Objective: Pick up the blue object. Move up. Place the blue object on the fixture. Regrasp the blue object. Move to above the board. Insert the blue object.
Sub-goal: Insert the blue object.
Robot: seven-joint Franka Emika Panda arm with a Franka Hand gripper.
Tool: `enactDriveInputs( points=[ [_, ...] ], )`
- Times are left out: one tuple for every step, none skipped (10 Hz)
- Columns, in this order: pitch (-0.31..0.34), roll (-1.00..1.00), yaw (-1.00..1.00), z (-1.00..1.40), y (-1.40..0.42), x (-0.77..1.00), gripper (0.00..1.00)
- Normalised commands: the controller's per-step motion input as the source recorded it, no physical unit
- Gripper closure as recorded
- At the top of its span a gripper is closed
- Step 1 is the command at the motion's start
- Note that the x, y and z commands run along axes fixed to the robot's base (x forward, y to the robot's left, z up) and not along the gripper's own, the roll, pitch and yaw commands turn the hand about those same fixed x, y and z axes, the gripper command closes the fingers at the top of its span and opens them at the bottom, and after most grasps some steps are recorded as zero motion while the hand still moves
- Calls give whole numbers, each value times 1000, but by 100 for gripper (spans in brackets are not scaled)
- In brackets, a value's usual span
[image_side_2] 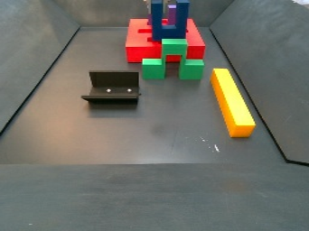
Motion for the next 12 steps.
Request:
enactDriveInputs(
  points=[
    [-123,-159,0,-163,11,149,100],
    [-91,-123,6,-166,3,294,100],
    [-66,-86,0,-180,11,223,100],
    [-47,-64,0,-166,17,109,100],
    [-36,-64,0,-163,0,0,100],
    [-7,-87,-63,-211,0,-131,100],
    [-11,-167,-214,-197,0,-263,100],
    [-66,-217,-177,-54,-103,-23,100],
    [-109,-240,-74,-46,-103,57,100],
    [-97,-183,-31,-123,0,117,100],
    [-67,-124,0,-114,0,251,100],
    [-64,-149,0,-91,-3,269,100]
  ],
)
